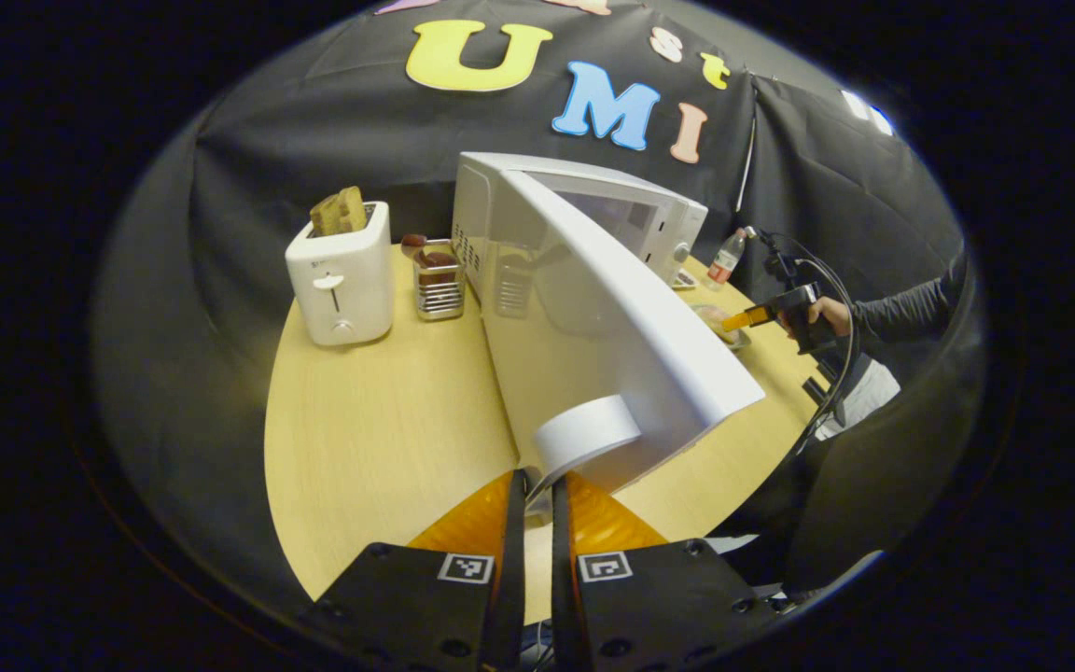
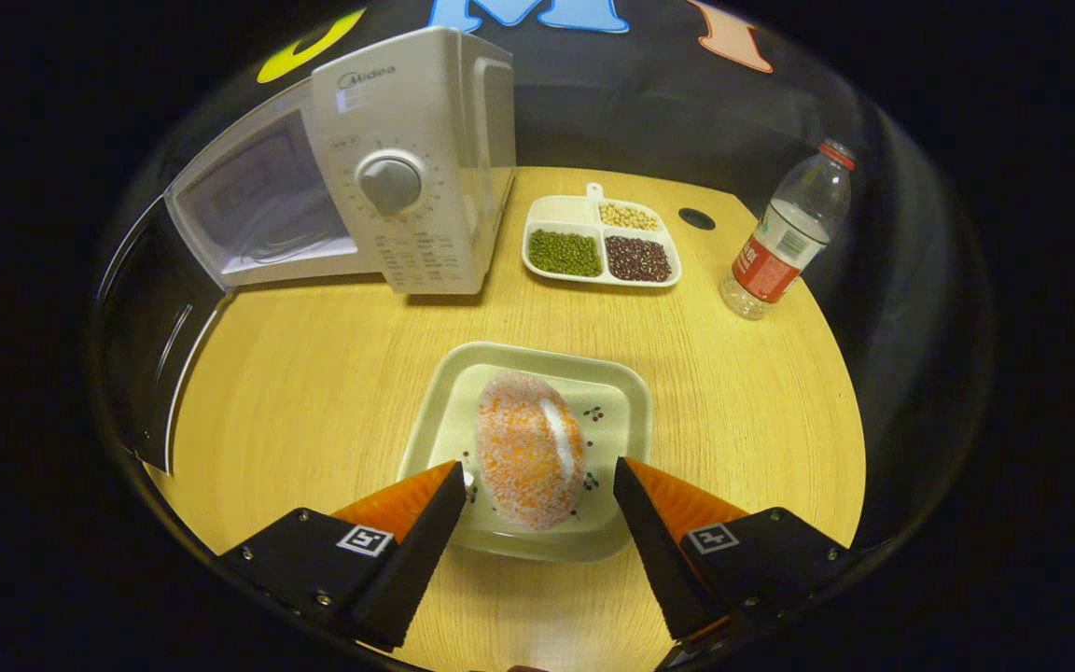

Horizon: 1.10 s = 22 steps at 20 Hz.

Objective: Open the microwave oven with the left hand, put the food in, and close the microwave oven.

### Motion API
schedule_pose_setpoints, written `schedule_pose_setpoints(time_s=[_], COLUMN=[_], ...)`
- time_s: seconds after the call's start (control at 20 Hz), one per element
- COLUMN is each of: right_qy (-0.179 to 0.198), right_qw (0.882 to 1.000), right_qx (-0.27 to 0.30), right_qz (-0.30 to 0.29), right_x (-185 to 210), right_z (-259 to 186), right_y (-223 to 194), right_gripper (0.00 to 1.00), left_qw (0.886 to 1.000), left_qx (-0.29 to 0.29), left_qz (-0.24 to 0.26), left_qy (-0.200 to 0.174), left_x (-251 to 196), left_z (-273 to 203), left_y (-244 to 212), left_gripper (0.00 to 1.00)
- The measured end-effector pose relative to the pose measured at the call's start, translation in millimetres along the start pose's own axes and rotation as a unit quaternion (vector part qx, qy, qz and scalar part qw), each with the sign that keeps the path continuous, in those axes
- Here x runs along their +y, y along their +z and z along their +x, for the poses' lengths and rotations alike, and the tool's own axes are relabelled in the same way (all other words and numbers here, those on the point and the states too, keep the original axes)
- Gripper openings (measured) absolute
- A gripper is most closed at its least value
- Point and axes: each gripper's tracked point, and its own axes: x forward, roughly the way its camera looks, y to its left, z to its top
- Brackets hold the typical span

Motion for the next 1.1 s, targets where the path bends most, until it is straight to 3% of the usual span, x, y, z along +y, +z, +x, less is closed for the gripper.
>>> schedule_pose_setpoints(time_s=[0.25, 0.35, 0.4, 0.55, 0.7, 0.85, 0.9, 0.95, 1.0, 1.05, 1.1], right_qy=[0.035, 0.044, 0.042, 0.042, 0.039, 0.035, 0.033, 0.034, 0.019, 0.006, -0.002], right_qw=[0.999, 0.999, 0.999, 0.999, 0.997, 0.993, 0.991, 0.988, 0.986, 0.982, 0.979], right_qx=[0.008, 0.006, 0.003, -0.008, -0.035, -0.07, -0.08, -0.097, -0.116, -0.133, -0.148], right_qz=[0.03, 0.022, 0.014, -0.015, -0.05, -0.092, -0.102, -0.112, -0.119, -0.13, -0.143], right_x=[7.7, 12.0, 12.1, 15.4, 19.3, 27.0, 29.4, 34.7, 34.9, 35.3, 39.7], right_z=[14.0, 14.6, 15.6, 8.7, -9.1, -33.5, -42.6, -53.8, -64.5, -76.5, -85.6], right_y=[3.1, 4.3, 3.2, 4.4, 8.6, 11.7, 10.7, 14.0, 16.9, 21.2, 24.0], right_gripper=[0.97, 0.86, 0.71, 0.65, 0.65, 0.65, 0.62, 0.62, 0.64, 0.55, 0.55], left_qw=[0.999, 0.998, 0.997, 0.991, 0.978, 0.957, 0.949, 0.944, 0.939, 0.935, 0.932], left_qx=[0.018, 0.009, -0.002, -0.043, -0.103, -0.188, -0.218, -0.244, -0.267, -0.288, -0.305], left_qz=[0.009, 0.007, 0.003, -0.013, -0.012, 0.008, 0.009, 0.006, 0.003, 0.001, 0.001], left_qy=[0.032, 0.062, 0.079, 0.127, 0.18, 0.222, 0.227, 0.221, 0.215, 0.206, 0.198], left_x=[4.4, 10.4, 12.3, 9.7, -12.3, -51.5, -67.2, -85.9, -104.3, -119.4, -134.1], left_z=[-4.5, -12.3, -19.5, -49.2, -82.0, -108.2, -115.2, -117.4, -119.8, -120.3, -123.8], left_y=[-18.3, -22.5, -21.6, -11.7, 11.2, 63.1, 84.8, 103.1, 122.5, 137.1, 153.7], left_gripper=[0.17, 0.17, 0.14, 0.13, 0.17, 0.17, 0.27, 0.3, 0.31, 0.33, 0.34])
